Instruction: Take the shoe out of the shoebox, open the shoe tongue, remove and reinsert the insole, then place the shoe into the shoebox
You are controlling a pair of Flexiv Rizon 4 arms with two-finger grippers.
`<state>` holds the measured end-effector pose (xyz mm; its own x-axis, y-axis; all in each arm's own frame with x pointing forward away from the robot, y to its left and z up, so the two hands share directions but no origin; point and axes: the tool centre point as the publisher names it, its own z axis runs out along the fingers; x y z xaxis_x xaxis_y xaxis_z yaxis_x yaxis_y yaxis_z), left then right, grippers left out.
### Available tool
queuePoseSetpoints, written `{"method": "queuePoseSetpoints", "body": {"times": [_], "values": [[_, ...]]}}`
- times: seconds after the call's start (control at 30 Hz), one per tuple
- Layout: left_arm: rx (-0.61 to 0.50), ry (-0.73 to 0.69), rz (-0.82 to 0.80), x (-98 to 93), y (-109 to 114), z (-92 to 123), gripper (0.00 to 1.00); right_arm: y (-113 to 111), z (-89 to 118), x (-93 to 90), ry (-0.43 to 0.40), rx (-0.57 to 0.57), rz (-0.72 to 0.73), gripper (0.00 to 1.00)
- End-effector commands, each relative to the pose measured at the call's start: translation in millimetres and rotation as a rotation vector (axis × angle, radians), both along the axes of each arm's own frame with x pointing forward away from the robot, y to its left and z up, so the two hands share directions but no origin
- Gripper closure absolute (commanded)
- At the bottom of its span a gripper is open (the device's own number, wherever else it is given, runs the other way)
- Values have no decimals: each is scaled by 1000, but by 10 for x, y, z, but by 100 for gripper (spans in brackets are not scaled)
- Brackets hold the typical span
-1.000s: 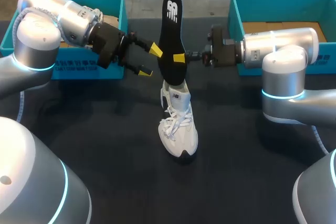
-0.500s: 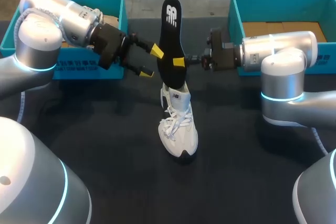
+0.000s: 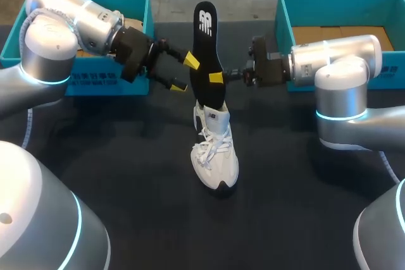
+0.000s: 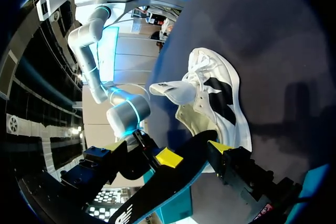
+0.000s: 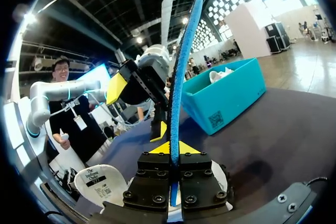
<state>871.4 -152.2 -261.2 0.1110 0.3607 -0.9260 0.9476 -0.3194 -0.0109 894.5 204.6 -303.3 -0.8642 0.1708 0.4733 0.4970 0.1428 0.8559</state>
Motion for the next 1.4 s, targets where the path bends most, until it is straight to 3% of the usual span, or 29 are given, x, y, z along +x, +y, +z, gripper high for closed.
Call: {"method": "queuePoseSetpoints", "body": {"times": [0.03, 0.57, 1.4], "values": [[12, 1, -13, 42, -17, 13, 0, 13, -64, 26, 10, -1, 5, 100], [13, 6, -31, 61, 14, 32, 0, -11, -140, -5, 48, -14, 13, 100], [7, 5, -40, 132, -15, 41, 0, 26, -339, -226, 90, -23, -14, 100]]}}
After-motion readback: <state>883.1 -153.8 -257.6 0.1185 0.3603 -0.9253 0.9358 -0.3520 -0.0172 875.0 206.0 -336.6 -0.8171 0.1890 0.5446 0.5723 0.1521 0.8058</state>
